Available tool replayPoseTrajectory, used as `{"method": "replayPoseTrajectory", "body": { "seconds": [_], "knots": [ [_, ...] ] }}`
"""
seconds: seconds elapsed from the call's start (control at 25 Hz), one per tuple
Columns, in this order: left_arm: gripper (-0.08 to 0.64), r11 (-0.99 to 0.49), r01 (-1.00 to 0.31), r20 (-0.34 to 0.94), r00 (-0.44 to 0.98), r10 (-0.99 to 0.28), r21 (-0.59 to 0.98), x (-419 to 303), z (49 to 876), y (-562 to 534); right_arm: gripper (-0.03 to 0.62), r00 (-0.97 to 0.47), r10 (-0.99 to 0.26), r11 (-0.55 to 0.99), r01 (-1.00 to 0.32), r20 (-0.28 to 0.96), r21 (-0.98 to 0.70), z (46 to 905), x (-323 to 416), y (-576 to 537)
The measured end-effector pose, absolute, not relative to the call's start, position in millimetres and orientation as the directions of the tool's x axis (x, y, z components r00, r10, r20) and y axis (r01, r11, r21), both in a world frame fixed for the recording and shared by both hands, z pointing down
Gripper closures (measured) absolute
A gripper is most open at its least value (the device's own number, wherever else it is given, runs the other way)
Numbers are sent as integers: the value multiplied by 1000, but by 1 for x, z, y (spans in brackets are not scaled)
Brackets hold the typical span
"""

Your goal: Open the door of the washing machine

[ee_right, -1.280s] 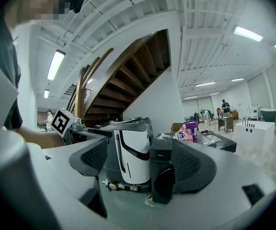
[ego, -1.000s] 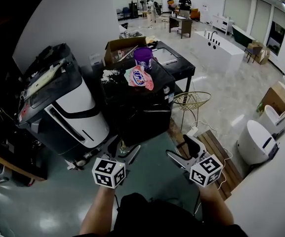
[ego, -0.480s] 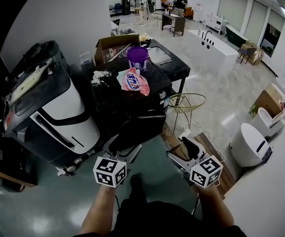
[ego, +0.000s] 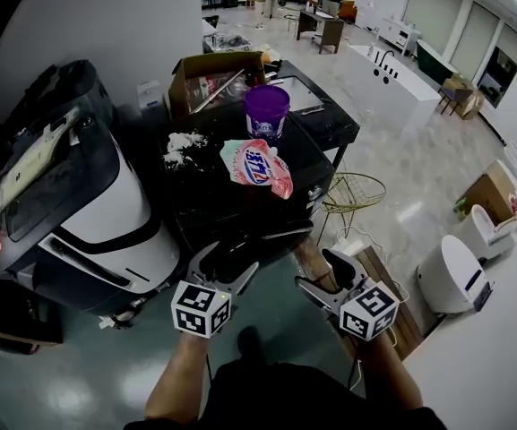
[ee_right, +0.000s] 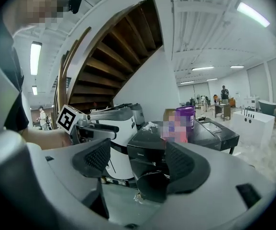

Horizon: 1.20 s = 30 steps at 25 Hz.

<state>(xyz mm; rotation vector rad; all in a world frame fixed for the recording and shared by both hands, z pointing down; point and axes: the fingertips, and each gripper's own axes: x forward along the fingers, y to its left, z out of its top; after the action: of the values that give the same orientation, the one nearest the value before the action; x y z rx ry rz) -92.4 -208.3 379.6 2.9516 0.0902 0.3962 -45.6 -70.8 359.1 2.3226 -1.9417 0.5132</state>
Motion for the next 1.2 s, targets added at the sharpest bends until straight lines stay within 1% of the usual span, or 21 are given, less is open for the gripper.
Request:
{"method": "replayPoseTrajectory", "body": {
  "seconds": [0.32,0.48,0.68,0.8,0.88,1.0,1.12,1.2],
  "knots": [
    [186,-981,66,287,950,118,184,-52,387,-257,230,127,-931,-211,-952,341,-221,378,-6,-127],
    [187,-976,79,305,942,140,202,-33,396,-260,230,95,-932,-185,-955,351,-234,381,5,-147],
    [187,-975,81,342,928,150,206,5,410,-253,232,62,-934,-160,-953,351,-258,395,48,-149],
    [187,-981,40,355,929,107,189,35,410,-253,233,5,-939,-106,-955,344,-276,404,85,-151],
    [187,-984,-16,356,933,49,177,55,404,-253,235,-51,-943,-47,-958,329,-282,406,111,-151],
    [187,-971,-124,350,935,-46,203,84,398,-245,236,-144,-937,54,-960,317,-276,402,150,-148],
    [187,-960,-194,367,924,-110,203,111,399,-231,239,-235,-918,149,-951,319,-272,400,183,-141],
    [189,-949,-240,372,916,-152,205,123,400,-225,239,-271,-907,181,-942,324,-282,403,200,-135]
  ]
}}
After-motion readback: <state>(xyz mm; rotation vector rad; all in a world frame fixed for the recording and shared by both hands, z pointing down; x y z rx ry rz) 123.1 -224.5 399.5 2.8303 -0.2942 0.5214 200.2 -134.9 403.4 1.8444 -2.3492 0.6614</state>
